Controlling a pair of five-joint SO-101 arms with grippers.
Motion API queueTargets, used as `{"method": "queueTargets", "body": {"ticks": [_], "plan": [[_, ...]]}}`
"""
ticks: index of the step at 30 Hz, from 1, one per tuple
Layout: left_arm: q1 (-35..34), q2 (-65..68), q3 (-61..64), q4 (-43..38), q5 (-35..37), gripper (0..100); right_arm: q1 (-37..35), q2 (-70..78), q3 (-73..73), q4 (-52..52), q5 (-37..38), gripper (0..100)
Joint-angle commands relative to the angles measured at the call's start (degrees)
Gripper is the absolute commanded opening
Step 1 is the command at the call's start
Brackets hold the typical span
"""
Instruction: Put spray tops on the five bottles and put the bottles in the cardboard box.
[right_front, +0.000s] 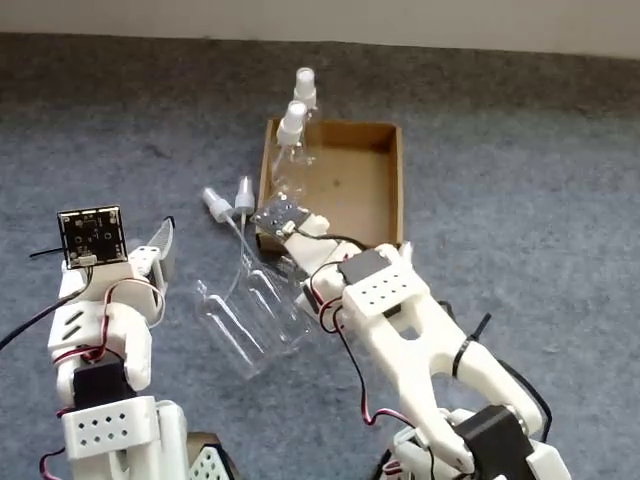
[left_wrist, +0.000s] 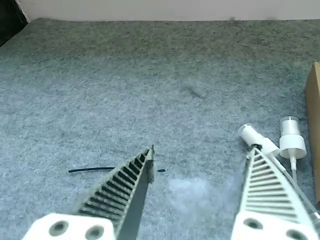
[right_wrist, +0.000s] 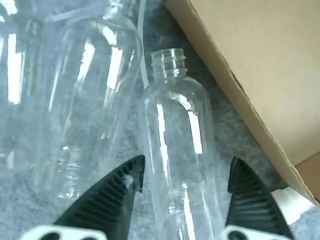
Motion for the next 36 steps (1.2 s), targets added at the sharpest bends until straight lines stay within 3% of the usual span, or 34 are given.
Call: {"method": "queueTargets", "body": {"ticks": [1, 9, 17, 21, 26, 30, 36], "plan": [[1.4, 0.3, -1.1, -1.1, 0.3, 27, 0.9, -0.7, -2.7, -0.3, 0.0, 22.8], [1.9, 0.3, -1.1, -1.1, 0.2, 27, 0.8, -0.7, 1.9, -0.3, 0.1, 21.9], [1.9, 0.3, -1.1, -1.1, 0.2, 27, 1.2, -0.7, 5.8, 0.0, 0.1, 8.7], [1.9, 0.3, -1.1, -1.1, 0.2, 27, 2.5, -0.8, 8.0, 4.2, 0.1, 2.2], [1.8, 0.3, -1.1, -1.1, 0.2, 27, 4.4, -9.5, 8.7, 14.5, 0.1, 1.3], [1.8, 0.3, -1.1, -1.1, 0.2, 27, 10.9, -24.7, 9.8, 23.7, 0.5, 1.3], [1.8, 0.3, -1.1, -1.1, 0.2, 27, 34.1, -38.4, 7.9, 29.4, 6.3, 1.3]]}}
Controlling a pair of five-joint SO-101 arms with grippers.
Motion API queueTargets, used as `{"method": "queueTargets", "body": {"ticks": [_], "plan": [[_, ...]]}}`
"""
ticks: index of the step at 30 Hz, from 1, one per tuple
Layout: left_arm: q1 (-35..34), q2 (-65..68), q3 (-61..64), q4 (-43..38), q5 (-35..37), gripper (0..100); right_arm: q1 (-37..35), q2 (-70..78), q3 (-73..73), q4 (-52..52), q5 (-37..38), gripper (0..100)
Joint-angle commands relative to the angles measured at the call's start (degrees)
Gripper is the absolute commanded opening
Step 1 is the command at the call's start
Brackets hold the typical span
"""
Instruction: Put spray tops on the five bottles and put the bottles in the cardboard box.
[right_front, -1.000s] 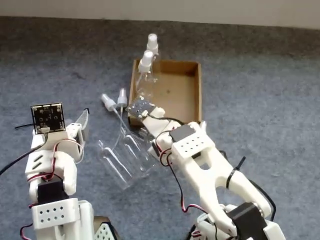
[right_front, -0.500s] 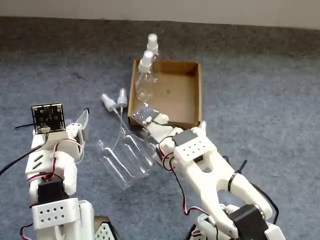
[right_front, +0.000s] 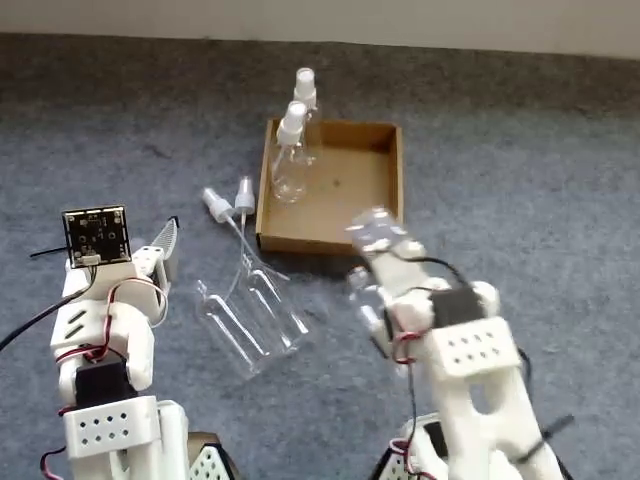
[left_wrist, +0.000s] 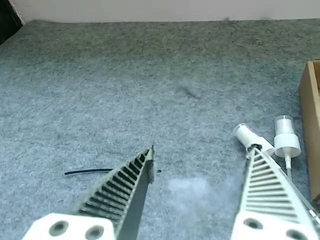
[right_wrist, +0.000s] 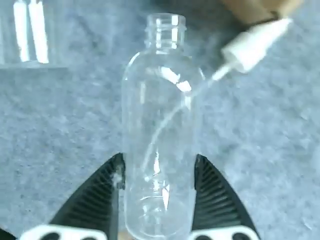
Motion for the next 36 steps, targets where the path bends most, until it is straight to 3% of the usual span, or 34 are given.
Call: {"method": "queueTargets", "body": {"ticks": [1, 6, 10, 14, 21, 29, 36], "plan": [[1.0, 0.3, -1.1, -1.1, 0.2, 27, 14.6, -4.6, -3.7, 1.4, 4.7, 1.3], [1.1, 0.3, -1.1, -1.0, 0.2, 27, 29.2, 3.6, -8.5, -6.6, 7.2, 1.3], [1.1, 0.2, -1.0, -1.0, 0.2, 27, 34.2, 17.6, -9.5, -14.6, 9.4, 1.4], [1.1, 0.2, -0.6, -1.0, 0.2, 27, 35.8, 28.7, -9.5, -19.8, 12.5, 3.3], [1.1, 0.2, -0.3, -1.2, 0.2, 27, 37.8, 34.2, -9.5, -25.7, 12.6, 19.9], [1.1, 0.2, -0.3, -1.2, 0.2, 27, 36.4, 30.2, -11.6, -21.0, 12.2, 20.6], [1.1, 0.2, -0.3, -1.2, 0.2, 27, 33.4, 30.0, -20.4, -16.0, 6.9, 20.7]]}}
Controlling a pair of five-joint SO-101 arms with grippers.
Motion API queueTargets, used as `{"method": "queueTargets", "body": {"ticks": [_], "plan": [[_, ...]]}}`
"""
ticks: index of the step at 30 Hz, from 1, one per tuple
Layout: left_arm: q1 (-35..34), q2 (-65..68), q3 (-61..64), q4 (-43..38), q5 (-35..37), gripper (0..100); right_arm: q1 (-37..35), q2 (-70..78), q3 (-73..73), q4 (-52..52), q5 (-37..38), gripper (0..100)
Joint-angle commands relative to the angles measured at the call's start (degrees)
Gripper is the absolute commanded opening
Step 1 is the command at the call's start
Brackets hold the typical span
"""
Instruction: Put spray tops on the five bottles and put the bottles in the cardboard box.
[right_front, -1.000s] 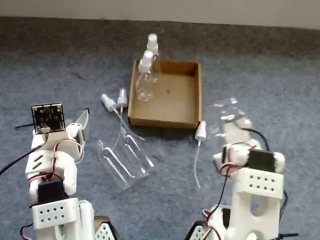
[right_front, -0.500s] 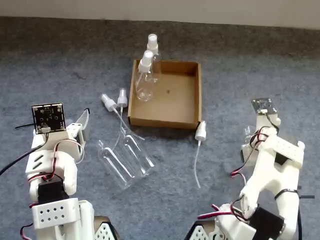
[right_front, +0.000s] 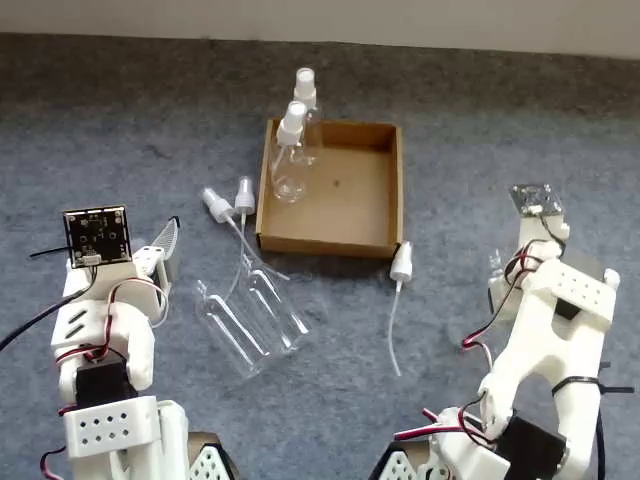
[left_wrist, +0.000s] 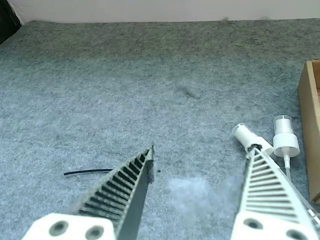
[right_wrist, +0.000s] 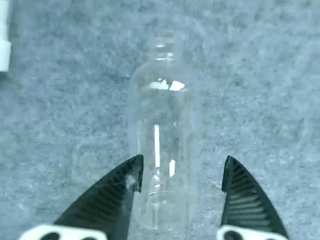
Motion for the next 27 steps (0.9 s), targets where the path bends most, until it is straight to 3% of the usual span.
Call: {"method": "queueTargets", "body": {"ticks": [1, 7, 13, 27], "plan": [[0.9, 0.2, -0.3, -1.2, 0.2, 27, -3.5, -2.2, -6.4, 0.8, -3.3, 20.7], [0.9, 0.2, -0.2, -1.2, 0.2, 27, -9.8, 2.2, -11.0, 4.4, -4.7, 21.7], [0.9, 0.2, -0.2, -1.2, 0.2, 27, -11.6, 13.9, -20.0, 11.6, -4.7, 27.9], [0.9, 0.2, -0.2, -1.2, 0.2, 27, -13.3, 27.5, -22.4, 8.0, -7.6, 27.7]]}}
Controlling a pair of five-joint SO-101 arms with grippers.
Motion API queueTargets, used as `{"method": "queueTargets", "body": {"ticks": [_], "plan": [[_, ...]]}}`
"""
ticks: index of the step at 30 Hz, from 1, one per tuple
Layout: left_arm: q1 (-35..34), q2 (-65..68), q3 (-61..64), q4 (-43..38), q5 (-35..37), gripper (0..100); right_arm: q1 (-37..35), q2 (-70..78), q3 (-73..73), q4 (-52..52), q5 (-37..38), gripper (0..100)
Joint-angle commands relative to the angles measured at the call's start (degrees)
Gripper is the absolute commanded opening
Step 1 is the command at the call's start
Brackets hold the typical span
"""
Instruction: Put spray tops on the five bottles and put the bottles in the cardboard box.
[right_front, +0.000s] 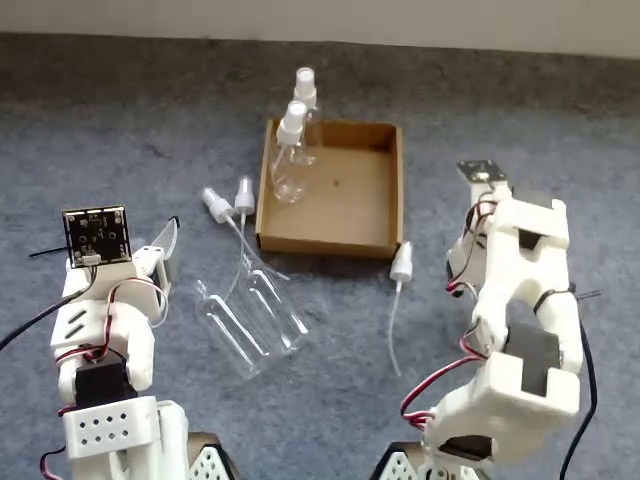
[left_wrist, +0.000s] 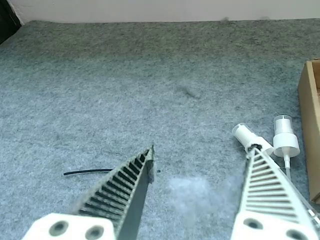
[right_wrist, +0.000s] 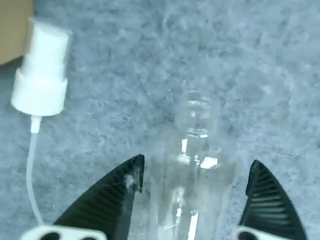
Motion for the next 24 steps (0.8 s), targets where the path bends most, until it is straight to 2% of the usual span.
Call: {"method": "queueTargets", "body": {"ticks": [1, 6, 13, 17, 20, 24], "plan": [[0.9, 0.2, -0.2, -1.2, 0.2, 27, -0.5, 0.7, -2.9, -0.7, -0.7, 27.3], [0.9, 0.2, -0.2, -1.2, 0.2, 27, -0.6, 1.1, -3.0, -0.7, -0.6, 16.6], [0.9, 0.2, -0.2, -1.2, 0.2, 27, -0.2, 1.0, -7.6, 0.2, -1.0, 10.4], [0.9, 0.2, -0.2, -1.2, 0.2, 27, 0.2, 0.9, -12.6, 4.6, -1.0, 3.7], [0.9, 0.2, -0.2, -1.2, 0.2, 27, 2.2, 0.1, -17.8, 7.0, -1.4, 2.4], [0.9, 0.2, -0.2, -1.2, 0.2, 27, 4.7, -8.0, -18.5, 3.6, -5.1, 2.0]]}}
